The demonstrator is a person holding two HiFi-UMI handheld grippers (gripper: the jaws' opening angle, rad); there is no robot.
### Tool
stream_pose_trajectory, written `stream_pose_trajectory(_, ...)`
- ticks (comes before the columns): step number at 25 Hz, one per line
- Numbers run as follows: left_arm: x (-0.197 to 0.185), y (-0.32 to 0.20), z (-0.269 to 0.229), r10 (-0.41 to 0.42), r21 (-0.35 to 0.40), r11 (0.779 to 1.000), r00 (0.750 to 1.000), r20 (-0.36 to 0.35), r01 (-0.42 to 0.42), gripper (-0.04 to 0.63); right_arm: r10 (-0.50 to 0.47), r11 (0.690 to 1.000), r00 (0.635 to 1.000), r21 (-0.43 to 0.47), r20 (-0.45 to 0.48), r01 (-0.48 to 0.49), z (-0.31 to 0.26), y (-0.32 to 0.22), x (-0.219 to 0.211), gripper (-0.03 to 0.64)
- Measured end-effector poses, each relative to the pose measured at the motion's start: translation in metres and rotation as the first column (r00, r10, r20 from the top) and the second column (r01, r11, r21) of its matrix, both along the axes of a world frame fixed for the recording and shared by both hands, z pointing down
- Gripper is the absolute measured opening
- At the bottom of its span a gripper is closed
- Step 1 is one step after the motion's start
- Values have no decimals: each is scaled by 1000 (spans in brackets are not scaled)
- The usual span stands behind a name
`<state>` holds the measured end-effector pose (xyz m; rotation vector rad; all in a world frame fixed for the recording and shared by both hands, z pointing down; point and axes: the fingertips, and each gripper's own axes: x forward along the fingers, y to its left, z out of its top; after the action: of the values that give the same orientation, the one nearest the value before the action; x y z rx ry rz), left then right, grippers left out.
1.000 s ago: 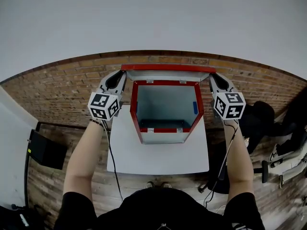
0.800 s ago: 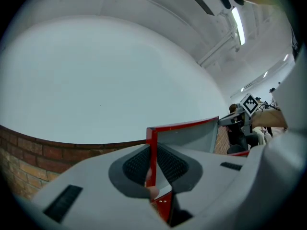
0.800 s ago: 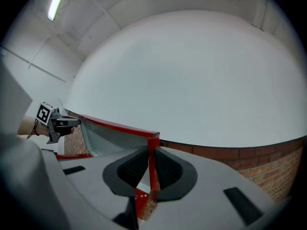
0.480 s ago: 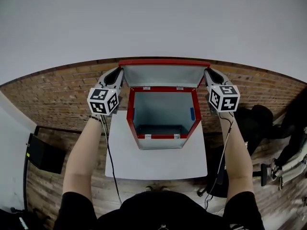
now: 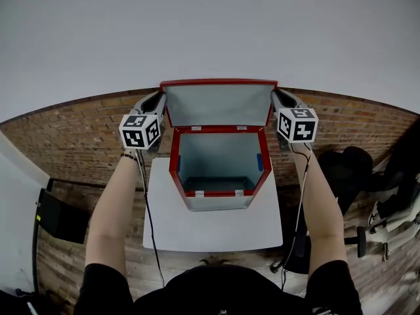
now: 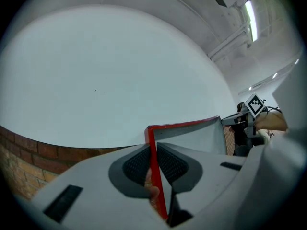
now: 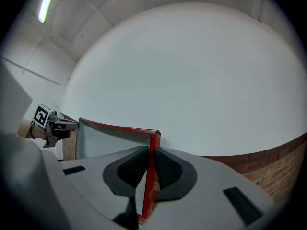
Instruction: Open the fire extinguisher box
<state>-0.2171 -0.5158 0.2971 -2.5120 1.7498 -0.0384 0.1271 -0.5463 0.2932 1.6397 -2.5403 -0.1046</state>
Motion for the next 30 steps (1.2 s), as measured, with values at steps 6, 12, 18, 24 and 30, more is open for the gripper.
stream_pose_trajectory(6,0,-3,-1,3,5,1000,1000,19,-3,94,-12,1000,1000,9,10,12,-1,-3,0,55)
stream_pose_trajectory(12,-2,0,-6,3,6,1000,1000,18,-3,108,-28,999,1000,35,9,27,-5,1,4,57)
stream_pose_trajectory(18,-9,14,-15,42,18,999,999,-5,-41,122,-46,997,997,65,69,41,-19,20,21,57)
stream_pose_trajectory(24,-15,53,-19,42,70,997,998,-45,-39,121,-92,992,987,95,135,80,-27,64,23,55)
stream_pose_trajectory(30,-2,116,-25,89,139,987,993,-80,-77,64,-167,978,979,149,121,148,-27,130,-6,21)
